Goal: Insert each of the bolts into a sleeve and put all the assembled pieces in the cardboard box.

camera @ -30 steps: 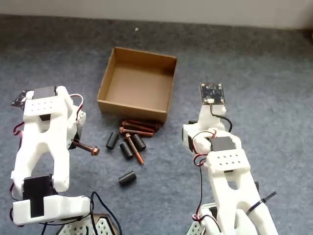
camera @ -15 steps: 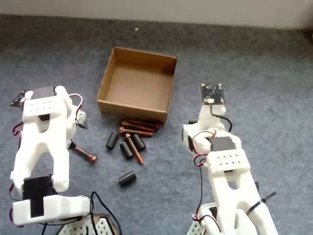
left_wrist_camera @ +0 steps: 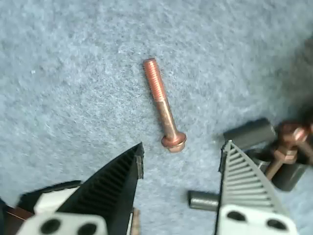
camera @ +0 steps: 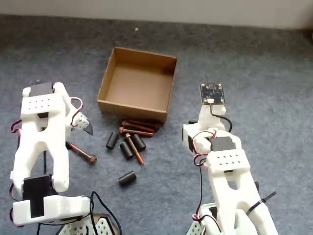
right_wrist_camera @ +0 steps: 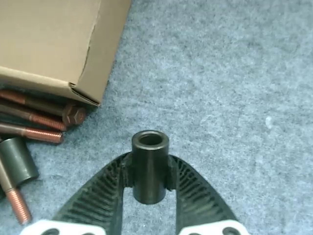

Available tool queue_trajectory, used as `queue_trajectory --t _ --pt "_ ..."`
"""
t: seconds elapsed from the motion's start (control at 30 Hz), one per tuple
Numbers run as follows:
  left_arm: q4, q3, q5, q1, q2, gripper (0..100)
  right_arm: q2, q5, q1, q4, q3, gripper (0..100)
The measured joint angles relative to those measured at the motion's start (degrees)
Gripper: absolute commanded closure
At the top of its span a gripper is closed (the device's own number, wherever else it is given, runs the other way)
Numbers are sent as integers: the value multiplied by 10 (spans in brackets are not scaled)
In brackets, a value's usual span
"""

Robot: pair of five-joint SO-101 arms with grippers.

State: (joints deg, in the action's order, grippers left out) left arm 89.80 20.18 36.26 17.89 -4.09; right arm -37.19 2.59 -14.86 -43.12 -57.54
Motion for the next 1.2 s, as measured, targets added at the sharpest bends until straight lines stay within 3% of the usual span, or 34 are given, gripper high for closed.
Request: queue_trajectory --t 0.13,0.37,0.8,0.87,1.03,1.2 --pt "44 -39 -223 4 0 734 0 0 0 0 0 993" --pt "50 -68 -636 11 0 734 0 0 0 0 0 993" --pt "55 -67 -1080 52 0 836 0 0 0 0 0 993" --pt "55 -51 -1116 52 -1 819 0 0 0 0 0 993" --pt "53 -9 -1124 52 -1 788 0 0 4 0 0 993" --pt "-19 28 -1124 52 -1 773 0 0 35 0 0 993"
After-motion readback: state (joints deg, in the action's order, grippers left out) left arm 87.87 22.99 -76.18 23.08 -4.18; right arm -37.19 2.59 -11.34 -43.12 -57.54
